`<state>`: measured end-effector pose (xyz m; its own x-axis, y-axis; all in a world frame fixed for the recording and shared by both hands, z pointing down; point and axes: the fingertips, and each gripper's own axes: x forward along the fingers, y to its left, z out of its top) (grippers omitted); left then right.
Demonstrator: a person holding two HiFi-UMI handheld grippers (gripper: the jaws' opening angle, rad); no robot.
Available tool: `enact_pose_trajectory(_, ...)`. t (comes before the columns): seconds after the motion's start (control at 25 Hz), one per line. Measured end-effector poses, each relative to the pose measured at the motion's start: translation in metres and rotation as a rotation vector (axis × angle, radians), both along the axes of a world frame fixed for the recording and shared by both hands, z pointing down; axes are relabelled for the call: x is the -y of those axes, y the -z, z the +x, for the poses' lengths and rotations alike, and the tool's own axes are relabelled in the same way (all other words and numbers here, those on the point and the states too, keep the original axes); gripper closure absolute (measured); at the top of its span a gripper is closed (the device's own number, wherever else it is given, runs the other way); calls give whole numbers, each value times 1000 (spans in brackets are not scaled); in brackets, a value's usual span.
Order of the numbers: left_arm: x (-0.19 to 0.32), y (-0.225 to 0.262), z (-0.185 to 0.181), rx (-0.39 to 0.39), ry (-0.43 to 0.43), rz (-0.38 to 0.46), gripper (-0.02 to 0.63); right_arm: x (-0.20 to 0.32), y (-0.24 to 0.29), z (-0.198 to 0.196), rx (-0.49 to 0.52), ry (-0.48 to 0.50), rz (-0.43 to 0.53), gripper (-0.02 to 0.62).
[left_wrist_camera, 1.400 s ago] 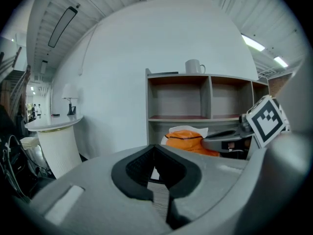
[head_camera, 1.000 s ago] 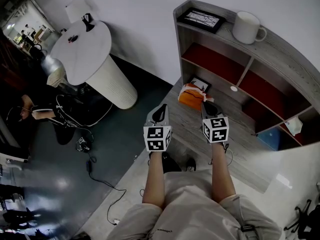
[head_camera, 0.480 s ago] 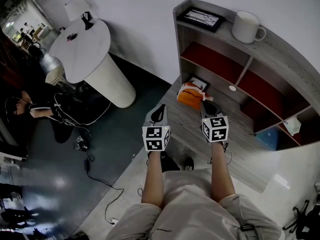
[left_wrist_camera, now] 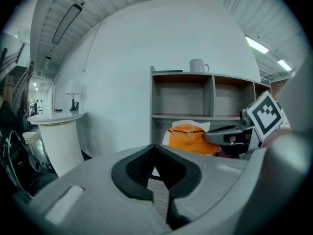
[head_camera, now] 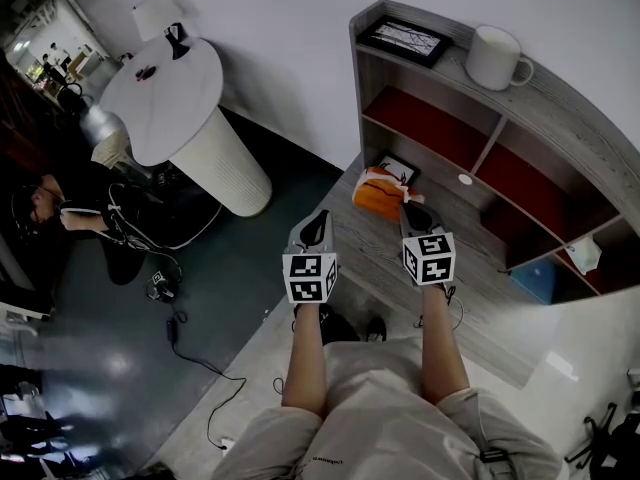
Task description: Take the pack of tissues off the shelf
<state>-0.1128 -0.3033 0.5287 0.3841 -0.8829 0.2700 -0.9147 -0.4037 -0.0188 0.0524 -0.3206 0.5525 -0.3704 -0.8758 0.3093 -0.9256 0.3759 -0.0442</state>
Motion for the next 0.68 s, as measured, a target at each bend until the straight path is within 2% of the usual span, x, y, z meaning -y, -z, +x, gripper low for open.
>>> enact_pose_trajectory(0.68, 2, -4, 0, -27, -9, -9, 595, -1, 3, 6, -8, -14, 17, 577)
